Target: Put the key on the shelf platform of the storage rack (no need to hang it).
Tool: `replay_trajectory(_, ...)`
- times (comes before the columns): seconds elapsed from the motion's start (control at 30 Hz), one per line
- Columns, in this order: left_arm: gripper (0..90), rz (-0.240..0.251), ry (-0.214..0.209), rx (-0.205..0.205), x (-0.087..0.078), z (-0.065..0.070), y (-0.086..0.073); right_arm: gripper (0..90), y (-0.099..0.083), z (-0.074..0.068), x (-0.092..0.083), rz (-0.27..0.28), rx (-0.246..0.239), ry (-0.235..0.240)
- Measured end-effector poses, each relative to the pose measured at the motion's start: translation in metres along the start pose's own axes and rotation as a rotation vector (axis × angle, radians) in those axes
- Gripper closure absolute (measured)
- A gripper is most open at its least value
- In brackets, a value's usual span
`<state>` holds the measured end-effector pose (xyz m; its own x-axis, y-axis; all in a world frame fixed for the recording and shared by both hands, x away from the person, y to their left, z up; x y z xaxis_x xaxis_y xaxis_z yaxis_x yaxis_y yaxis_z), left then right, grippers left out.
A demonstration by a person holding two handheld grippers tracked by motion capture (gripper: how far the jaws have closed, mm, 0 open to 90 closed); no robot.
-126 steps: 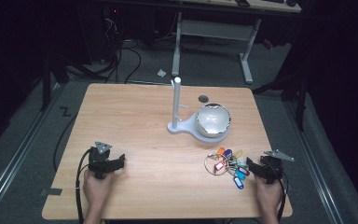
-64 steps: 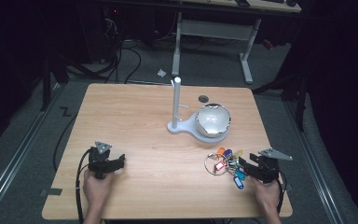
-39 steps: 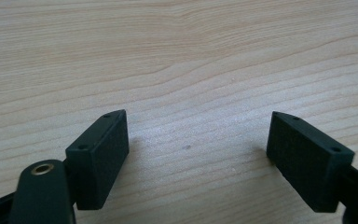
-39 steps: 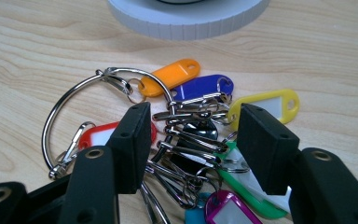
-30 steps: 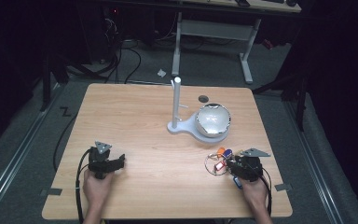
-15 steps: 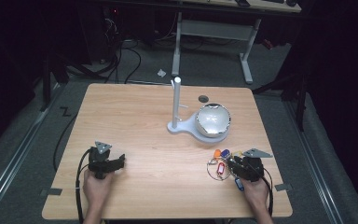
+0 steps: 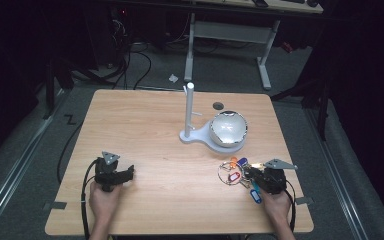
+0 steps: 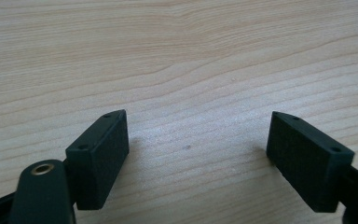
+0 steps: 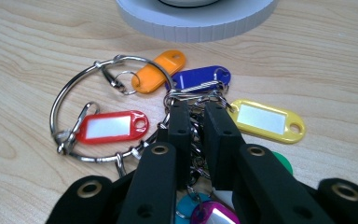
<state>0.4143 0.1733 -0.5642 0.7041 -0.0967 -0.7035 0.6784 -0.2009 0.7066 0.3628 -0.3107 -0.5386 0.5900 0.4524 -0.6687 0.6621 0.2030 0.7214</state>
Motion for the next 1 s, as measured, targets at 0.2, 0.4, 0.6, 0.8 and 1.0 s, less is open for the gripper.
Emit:
replay_trajectory(0.2,21.3,0.0,0.0,0.0,0.0,0.0,0.0,87.4,-0.001,-0.002,0.003,-0.023,-0.028,0.009)
replay_trajectory(0.4,21.3,0.0,0.0,0.0,0.0,0.0,0.0,87.9,0.001,-0.001,-0.003,0.004,-0.036,0.026)
replay_trajectory(0.6,21.3,0.0,0.0,0.0,0.0,0.0,0.0,88.2,0.006,-0.002,-0.012,0.032,-0.035,0.036)
replay_trajectory(0.8,21.3,0.0,0.0,0.0,0.0,0.0,0.0,88.3,0.02,-0.005,-0.026,0.07,-0.05,0.044)
replay_trajectory(1.0,21.3,0.0,0.0,0.0,0.0,0.0,0.0,88.3,0.035,-0.009,-0.036,0.09,-0.091,0.044)
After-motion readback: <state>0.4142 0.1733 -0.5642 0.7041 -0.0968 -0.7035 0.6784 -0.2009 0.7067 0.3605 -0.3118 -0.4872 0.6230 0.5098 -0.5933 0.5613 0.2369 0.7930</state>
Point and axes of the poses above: each handheld gripper's, and its own axes: x roughly forward along the jaws, y roughly out of its top, z roughly to its right, the point moved 5 cm from there along x, roughly forward along the jaws, and after that the axes turned 9 degrees about y, right-handed, at the moved point
